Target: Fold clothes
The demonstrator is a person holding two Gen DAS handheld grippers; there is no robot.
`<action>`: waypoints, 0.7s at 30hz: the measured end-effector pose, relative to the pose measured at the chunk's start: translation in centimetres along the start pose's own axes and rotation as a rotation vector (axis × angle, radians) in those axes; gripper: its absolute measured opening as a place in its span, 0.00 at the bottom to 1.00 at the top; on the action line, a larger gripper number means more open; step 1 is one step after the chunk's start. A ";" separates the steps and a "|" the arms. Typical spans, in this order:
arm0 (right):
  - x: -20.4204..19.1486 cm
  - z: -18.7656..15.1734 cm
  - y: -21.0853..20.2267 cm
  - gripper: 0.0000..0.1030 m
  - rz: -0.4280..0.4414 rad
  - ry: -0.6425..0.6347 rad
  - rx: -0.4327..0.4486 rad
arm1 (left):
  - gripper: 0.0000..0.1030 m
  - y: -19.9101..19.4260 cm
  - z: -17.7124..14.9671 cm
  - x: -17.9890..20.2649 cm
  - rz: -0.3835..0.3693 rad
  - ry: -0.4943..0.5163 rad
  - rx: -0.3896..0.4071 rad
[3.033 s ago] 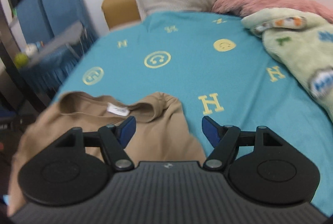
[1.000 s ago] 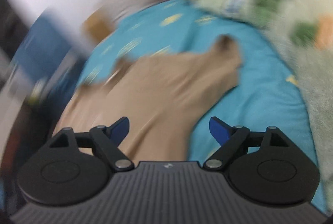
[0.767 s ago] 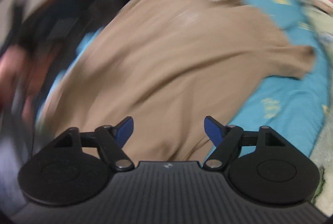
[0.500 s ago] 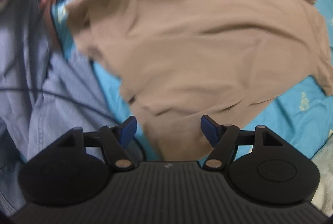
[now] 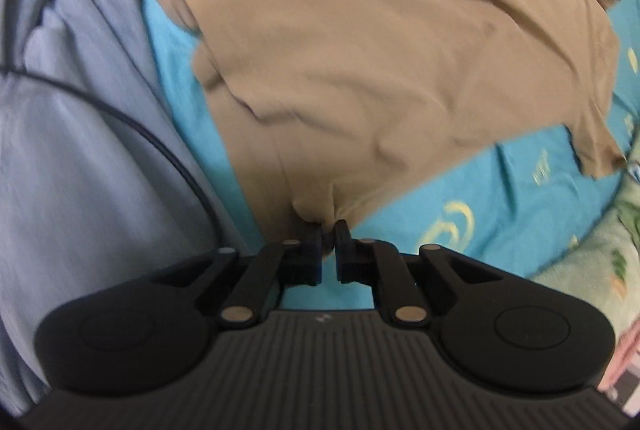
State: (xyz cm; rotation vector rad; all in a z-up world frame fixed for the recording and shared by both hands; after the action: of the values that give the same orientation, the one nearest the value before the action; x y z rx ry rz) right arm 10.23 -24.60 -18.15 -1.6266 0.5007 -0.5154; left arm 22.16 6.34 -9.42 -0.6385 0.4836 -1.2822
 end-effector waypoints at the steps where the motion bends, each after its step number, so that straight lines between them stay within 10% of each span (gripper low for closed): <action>1: 0.6 -0.7 0.0 0.09 -0.008 0.014 -0.011 | 1.00 0.1 -0.1 0.3 0.000 0.007 -0.002; 13: 1.9 -4.0 -1.3 0.09 0.059 0.158 0.089 | 0.99 -0.5 -0.8 1.8 -0.024 0.100 -0.001; 21: 3.7 -4.0 -5.1 0.24 0.126 0.359 0.351 | 0.99 -2.6 -1.7 2.1 -0.037 0.155 0.040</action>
State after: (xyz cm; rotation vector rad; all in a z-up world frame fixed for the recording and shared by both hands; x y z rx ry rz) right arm 11.01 -29.42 -12.47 -1.1634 0.7296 -0.7600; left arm 19.66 3.62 -8.84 -0.5190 0.5740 -1.3790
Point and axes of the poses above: each gripper's, at about its wrist camera, not at the fingertips, and y roughly the way its jaws point, x to its right, z to its top, the point moved 8 cm from there along y, roughly the way its jaws point, and after that the axes turned 12 degrees about z, right-handed, at the moved point
